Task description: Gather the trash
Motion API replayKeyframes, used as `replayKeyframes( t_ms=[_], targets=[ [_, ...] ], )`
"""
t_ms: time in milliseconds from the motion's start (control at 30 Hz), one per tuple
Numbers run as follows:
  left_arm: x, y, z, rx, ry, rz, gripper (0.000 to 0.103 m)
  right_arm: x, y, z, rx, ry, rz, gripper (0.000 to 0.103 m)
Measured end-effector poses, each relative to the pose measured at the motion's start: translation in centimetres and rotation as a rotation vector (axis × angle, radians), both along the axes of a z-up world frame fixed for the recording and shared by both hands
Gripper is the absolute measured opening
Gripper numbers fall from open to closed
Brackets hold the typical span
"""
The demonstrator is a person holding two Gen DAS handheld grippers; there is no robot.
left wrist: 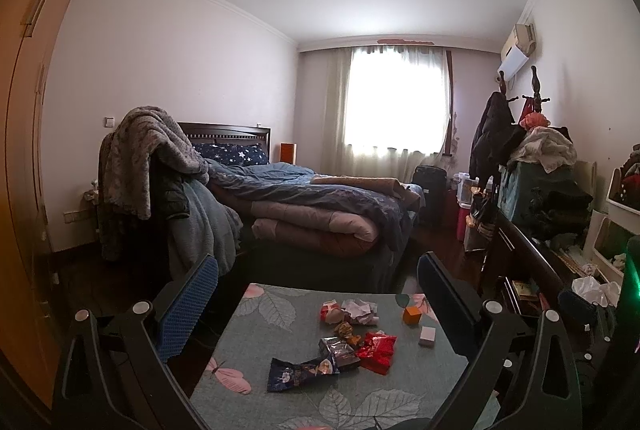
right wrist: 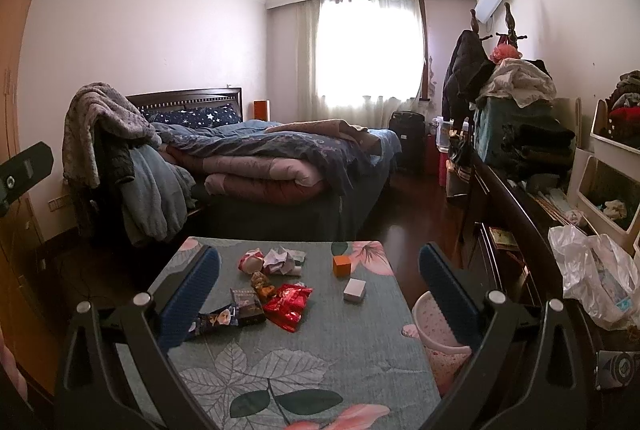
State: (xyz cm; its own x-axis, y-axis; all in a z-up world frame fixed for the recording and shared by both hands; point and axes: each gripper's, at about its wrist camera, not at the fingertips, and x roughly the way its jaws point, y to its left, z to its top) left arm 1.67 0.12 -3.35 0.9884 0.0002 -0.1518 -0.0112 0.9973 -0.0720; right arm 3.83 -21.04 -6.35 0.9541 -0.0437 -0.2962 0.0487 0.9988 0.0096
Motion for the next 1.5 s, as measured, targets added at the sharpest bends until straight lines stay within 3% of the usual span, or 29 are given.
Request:
replayKeyframes(
  t_ms=[767,1033,1267,1500],
  targets=[
    [0.0,-0.1,-0.5,0.006,0.008,0.002,0.099,0.1,-0.1,-0.4,-0.002,0.005,0.0,0.1],
    [0.6,-0.1,-2.3,-0.001,0.045,0.002,0.099,0.5,-0.1,-1.7,-0.006,0.03,0.003,0.1],
    [4.2,-0.2,-3.6,-0.005,0.136,0.001,0.099,3.4,-0.3,-3.7,0.005,0.107,-0.002,0.1],
    [9.6,0.3,-10.2,0.006,0.294,-0.023,0.099,8.3,-0.9,-8.0,0.015,0.218,0.024,0.1]
  ],
)
